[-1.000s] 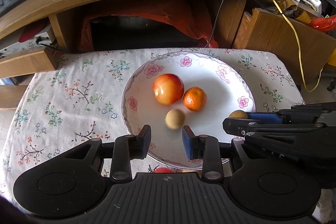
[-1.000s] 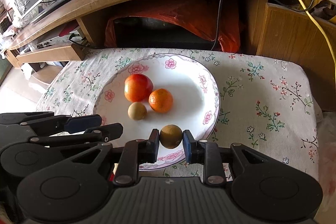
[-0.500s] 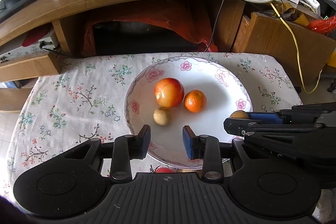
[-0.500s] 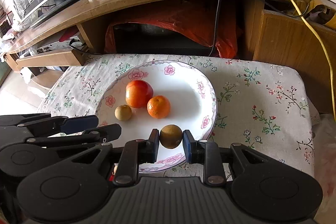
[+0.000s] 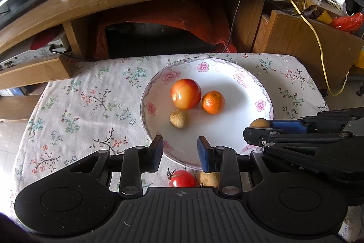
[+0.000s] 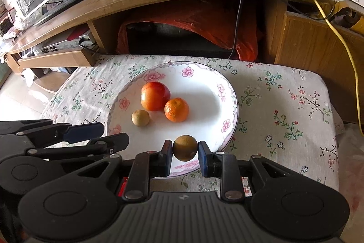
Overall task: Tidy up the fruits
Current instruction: 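Withdraw left gripper from the bowl toward the fruit cluster while right holds its brown fruit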
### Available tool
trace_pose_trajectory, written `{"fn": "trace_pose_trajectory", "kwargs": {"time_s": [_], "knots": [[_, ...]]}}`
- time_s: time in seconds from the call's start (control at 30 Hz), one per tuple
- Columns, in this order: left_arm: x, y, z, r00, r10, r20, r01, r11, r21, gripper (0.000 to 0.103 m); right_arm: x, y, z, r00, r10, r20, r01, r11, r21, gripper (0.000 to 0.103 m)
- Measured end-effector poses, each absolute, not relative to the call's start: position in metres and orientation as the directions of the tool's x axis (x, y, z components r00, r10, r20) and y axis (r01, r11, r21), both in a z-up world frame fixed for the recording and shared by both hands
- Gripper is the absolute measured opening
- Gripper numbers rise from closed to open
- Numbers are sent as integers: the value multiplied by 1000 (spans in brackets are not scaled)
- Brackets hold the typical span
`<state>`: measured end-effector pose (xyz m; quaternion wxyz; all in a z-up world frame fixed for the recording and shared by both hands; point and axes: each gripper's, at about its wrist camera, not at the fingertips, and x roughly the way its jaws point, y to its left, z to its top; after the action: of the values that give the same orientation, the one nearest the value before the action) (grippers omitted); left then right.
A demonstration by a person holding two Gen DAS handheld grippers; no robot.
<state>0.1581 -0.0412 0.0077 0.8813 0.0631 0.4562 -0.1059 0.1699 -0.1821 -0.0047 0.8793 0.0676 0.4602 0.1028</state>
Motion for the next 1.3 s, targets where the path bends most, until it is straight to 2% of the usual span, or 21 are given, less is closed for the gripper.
{"fn": "trace_pose_trajectory", "kwargs": {"time_s": [0.6, 0.97, 1.13, 1.23, 1.3], "knots": [[119, -30, 11, 550, -133, -824, 238, 971, 2, 39, 134, -168, 2, 546, 260, -796, -172, 965, 197, 27], [96, -28, -2, 496, -154, -854, 254, 967, -27, 39, 114, -161, -13, 487, 254, -836, -189, 965, 183, 27], [90, -27, -8, 473, -178, -863, 261, 964, -56, 45, 107, -162, -18, 466, 247, -850, -188, 966, 178, 27], [88, -26, -12, 458, -185, -869, 254, 965, -72, 53, 104, -167, -18, 460, 243, -854, -175, 968, 181, 27], [88, -26, -15, 440, -197, -876, 250, 964, -91, 54, 103, -170, -19, 458, 236, -857, -162, 970, 180, 27]]}}
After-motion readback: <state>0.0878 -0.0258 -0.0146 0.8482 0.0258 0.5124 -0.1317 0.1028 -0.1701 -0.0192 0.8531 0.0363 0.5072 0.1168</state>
